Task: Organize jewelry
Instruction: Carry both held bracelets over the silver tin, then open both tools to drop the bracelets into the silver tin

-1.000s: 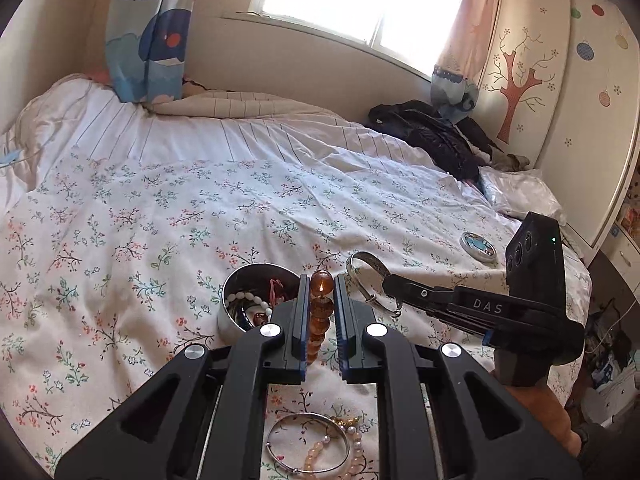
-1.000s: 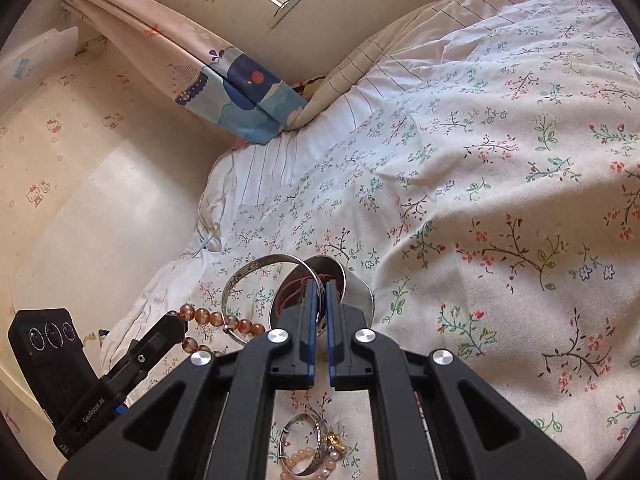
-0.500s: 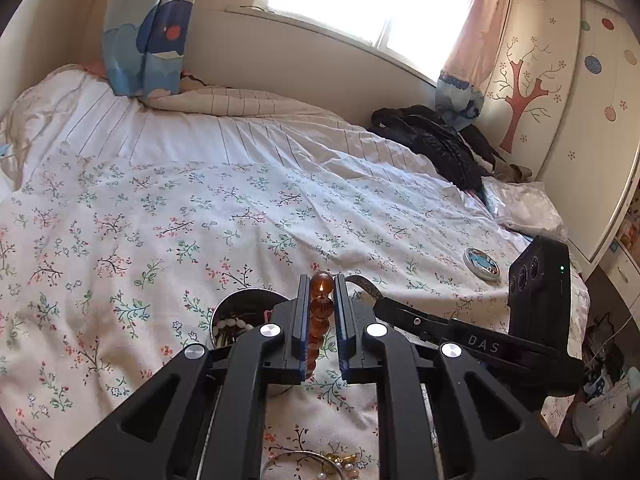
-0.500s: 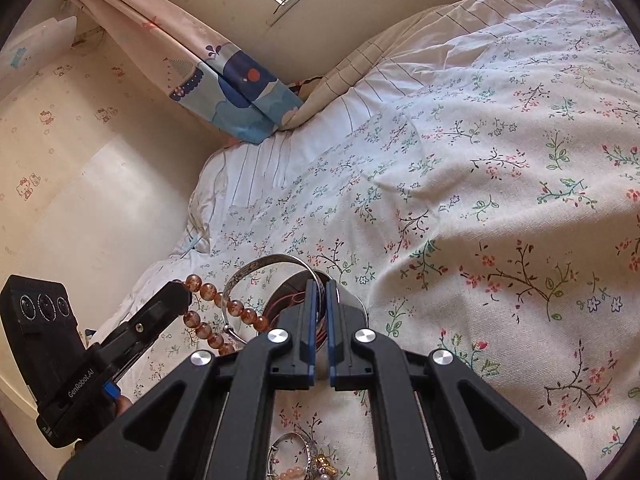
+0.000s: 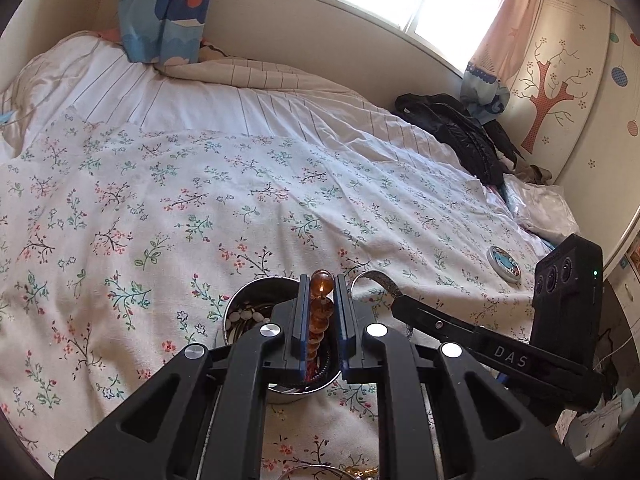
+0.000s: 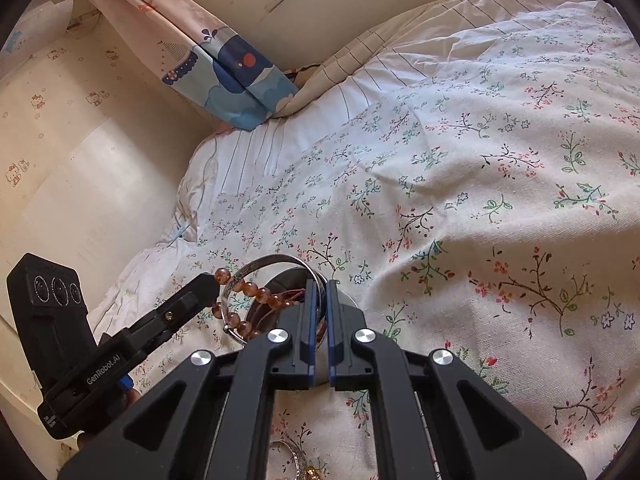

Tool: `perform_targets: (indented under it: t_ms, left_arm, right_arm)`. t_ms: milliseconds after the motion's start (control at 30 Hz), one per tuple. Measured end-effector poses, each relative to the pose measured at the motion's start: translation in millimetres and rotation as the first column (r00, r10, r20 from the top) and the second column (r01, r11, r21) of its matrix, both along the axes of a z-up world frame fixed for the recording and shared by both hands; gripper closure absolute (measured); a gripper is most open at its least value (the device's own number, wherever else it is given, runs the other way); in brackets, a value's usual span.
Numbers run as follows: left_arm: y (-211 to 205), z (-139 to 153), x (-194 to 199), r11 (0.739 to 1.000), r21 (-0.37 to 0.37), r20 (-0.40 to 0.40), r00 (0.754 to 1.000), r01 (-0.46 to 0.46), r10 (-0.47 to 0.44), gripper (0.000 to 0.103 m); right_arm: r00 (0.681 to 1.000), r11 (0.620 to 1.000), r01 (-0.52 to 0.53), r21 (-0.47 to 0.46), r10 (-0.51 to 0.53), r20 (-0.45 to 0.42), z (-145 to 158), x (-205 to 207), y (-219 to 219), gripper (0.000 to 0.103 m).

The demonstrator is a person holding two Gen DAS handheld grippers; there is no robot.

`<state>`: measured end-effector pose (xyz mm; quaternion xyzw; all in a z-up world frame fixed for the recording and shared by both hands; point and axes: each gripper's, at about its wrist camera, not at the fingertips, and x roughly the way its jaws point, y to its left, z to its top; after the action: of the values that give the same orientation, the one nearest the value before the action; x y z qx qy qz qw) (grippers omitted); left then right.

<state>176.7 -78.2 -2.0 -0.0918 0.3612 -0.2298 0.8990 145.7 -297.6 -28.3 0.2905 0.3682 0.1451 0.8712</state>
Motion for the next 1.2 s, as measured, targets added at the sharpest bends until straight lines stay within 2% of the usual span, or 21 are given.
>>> perform_targets:
  t_ms: [567, 700, 800, 1067, 1200]
  left_arm:
    - [23.6, 0.5, 1.0, 0.992, 0.028, 0.015, 0.992, -0.125, 0.125, 0.092]
    - [24.1, 1.4, -1.0, 0.989, 0.049, 0.028, 0.99, -0.136, 0.135, 0.084]
    - [21.6, 1.6, -3.2, 0.988, 0.069, 0.04, 0.99, -0.135, 0.132, 0.081]
    - [14.6, 0.9, -9.3, 0.984, 0.12, 0.064, 0.99, -0.135, 0.128, 0.074]
    - [10.1, 1.8, -12.8, 0.979, 0.15, 0.088, 0.988, -0.136, 0.124, 0.065]
  right_arm:
    - [0.997, 0.989, -0.073, -0.132, 0.072, -0.015, -5.6, 23.6, 40.5, 0.098]
    - [0.994, 0.977, -0.106, -0.184, 0.101, -0.04, -11.3, 30.5, 55.9, 0.094]
    - [0.995, 0.972, -0.105, -0.212, 0.101, -0.027, -9.0, 29.3, 58.8, 0.09]
    - [0.995, 0.972, -0.097, -0.213, 0.095, -0.019, -6.7, 28.0, 55.8, 0.084]
    - [0.996, 0.971, -0.093, -0.221, 0.091, -0.018, -6.2, 26.9, 55.2, 0.078]
